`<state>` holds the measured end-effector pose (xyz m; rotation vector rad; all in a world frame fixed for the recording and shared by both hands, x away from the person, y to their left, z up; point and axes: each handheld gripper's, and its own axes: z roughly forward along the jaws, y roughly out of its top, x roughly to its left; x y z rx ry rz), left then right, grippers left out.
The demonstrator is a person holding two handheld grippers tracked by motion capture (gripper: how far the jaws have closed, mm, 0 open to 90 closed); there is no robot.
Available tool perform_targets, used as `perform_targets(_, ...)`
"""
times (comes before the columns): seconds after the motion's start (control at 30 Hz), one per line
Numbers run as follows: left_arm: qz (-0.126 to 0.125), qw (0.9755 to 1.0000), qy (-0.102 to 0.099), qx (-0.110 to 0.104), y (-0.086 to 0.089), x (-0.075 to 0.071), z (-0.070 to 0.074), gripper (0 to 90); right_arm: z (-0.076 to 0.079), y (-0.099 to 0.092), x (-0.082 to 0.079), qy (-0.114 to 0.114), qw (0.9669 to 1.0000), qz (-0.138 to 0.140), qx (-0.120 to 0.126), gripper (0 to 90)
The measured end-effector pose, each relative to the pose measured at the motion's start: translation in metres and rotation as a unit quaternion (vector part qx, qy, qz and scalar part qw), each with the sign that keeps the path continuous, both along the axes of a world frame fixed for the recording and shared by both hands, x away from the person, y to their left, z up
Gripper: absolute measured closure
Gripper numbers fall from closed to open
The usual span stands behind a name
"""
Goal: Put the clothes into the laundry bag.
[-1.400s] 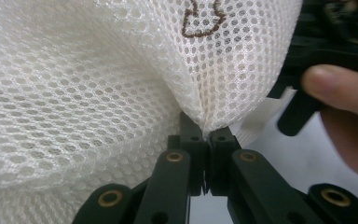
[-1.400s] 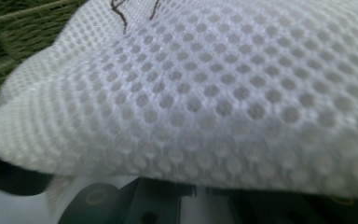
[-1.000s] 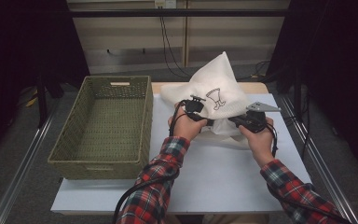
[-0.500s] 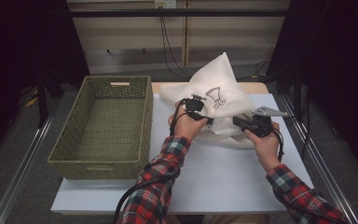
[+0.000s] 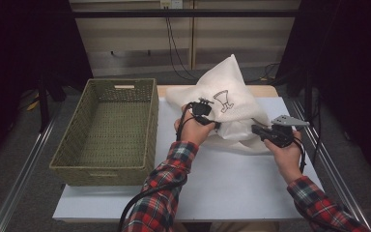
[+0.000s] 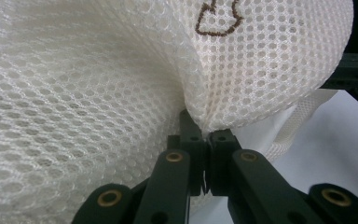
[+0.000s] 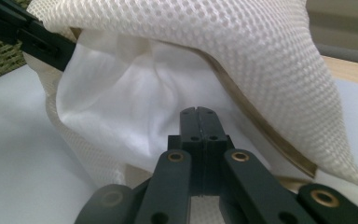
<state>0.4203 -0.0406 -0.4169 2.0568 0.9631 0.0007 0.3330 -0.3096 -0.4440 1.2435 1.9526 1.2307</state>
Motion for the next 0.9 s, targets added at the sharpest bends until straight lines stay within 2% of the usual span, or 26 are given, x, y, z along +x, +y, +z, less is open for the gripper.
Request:
perform_targets(0.23, 0.000, 1.0000, 0.000, -0.003, 0.000, 0.000, 0.001, 88.1, -0.008, -0.014, -0.006, 0.005, 0.9997, -0.010, -0.022, 90.0)
perform_targets(0.47, -0.003, 0.9999, 0.003, -0.010, 0.001, -0.002, 0.004, 88.2, -0.021, -0.004, 0.001, 0.015, 0.9993, 0.003, -0.033, 90.0)
perform_targets(0.57, -0.009, 0.9999, 0.003, -0.010, 0.002, -0.003, 0.007, 88.2, -0.027, 0.005, 0.011, 0.014, 0.9992, 0.011, -0.035, 90.0)
perform_targets(0.6, -0.010, 0.9999, 0.002, -0.011, 0.003, -0.003, 0.008, 88.2, -0.029, 0.009, 0.016, 0.012, 0.9989, 0.011, -0.044, 90.0)
perform_targets(0.73, -0.017, 0.9996, 0.008, -0.021, 0.006, -0.005, 0.010, 88.2, -0.038, 0.021, 0.033, 0.015, 0.9992, 0.006, -0.035, 90.0)
perform_targets(0.77, -0.021, 0.9996, 0.008, -0.019, 0.007, -0.005, 0.011, 88.2, -0.040, 0.025, 0.039, 0.014, 0.9996, 0.003, -0.024, 90.0)
perform_targets(0.83, -0.029, 0.9993, 0.010, -0.020, 0.009, -0.006, 0.012, 88.2, -0.042, 0.029, 0.046, 0.013, 0.9998, 0.003, -0.015, 90.0)
perform_targets(0.9, -0.031, 0.9989, 0.017, -0.029, 0.011, -0.006, 0.013, 88.3, -0.043, 0.035, 0.054, 0.005, 0.9999, -0.002, -0.009, 90.0)
